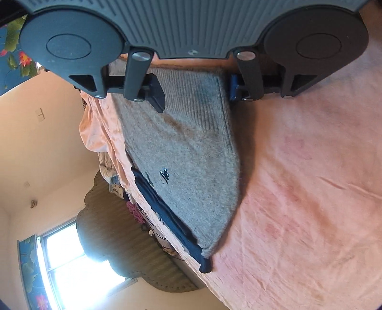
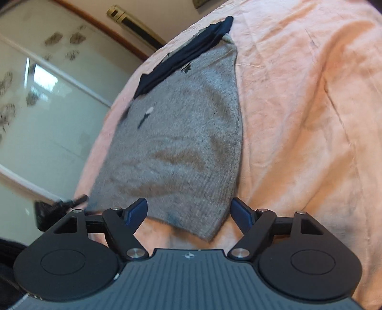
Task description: Fold small clothes
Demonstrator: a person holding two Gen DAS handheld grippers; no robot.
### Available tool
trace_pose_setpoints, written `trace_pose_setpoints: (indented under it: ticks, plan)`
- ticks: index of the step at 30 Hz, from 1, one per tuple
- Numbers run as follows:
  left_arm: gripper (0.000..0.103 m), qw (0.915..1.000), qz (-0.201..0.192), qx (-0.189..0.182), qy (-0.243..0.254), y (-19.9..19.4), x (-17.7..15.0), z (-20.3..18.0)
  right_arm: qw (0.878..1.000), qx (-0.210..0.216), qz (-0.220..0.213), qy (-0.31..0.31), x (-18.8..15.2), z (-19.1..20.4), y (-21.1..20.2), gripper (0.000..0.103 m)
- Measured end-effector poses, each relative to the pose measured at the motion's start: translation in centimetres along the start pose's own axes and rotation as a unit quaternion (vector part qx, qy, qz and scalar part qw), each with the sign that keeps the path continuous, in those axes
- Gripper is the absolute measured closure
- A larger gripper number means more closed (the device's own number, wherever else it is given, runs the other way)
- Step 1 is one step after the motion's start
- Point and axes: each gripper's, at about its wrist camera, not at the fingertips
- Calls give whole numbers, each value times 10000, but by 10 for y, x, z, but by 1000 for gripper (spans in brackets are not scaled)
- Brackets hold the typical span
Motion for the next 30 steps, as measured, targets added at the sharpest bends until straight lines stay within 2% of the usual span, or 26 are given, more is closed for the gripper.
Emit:
trace_pose_setpoints:
  ticks: [1,2,3,4,5,6,10,16,19,24,28,30]
  plan:
    - [53,10000,37,-14,-27,3,2,-1,10000,49,-10,58,1,-2,3,46]
    - [54,10000,86,-14,-35,5,5,-3,9999,79,-25,121,1,-4,5,50]
    - [69,9999,135,40,0,7,7,-4,9996,112,-12,241,2,-7,7,63]
    - [84,9996,233,164,76,10,8,-6,9994,86,49,327,2,-10,10,80]
    - [98,9987,369,323,148,14,7,-5,9993,11,96,347,1,-13,14,88]
    - [98,9984,407,336,199,14,5,-4,9993,60,81,372,0,-15,15,91]
    - [98,9956,224,412,810,3,1,-21,9999,59,-32,139,-4,-6,7,91]
    - [98,9950,-237,-56,973,-19,24,-39,9968,444,-644,-154,19,14,-24,92]
    - [98,9937,-503,-327,951,-23,45,-47,9949,454,-825,-367,40,22,-27,92]
    - [98,9857,-1017,-630,1183,-1,111,-63,9875,606,-1349,-538,110,24,-11,92]
    - [98,9819,-1373,-659,1128,42,182,-67,9812,665,-1726,-552,185,16,12,92]
    - [98,9798,-1516,-494,1203,69,216,-70,9790,666,-1860,-509,229,7,29,92]
Point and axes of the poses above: each gripper's, at about its wrist camera, not at the fingertips, and y roughly the way its jaws point, z to its left, x to its top, and after that the axes turned 4 degrees about z, right-handed
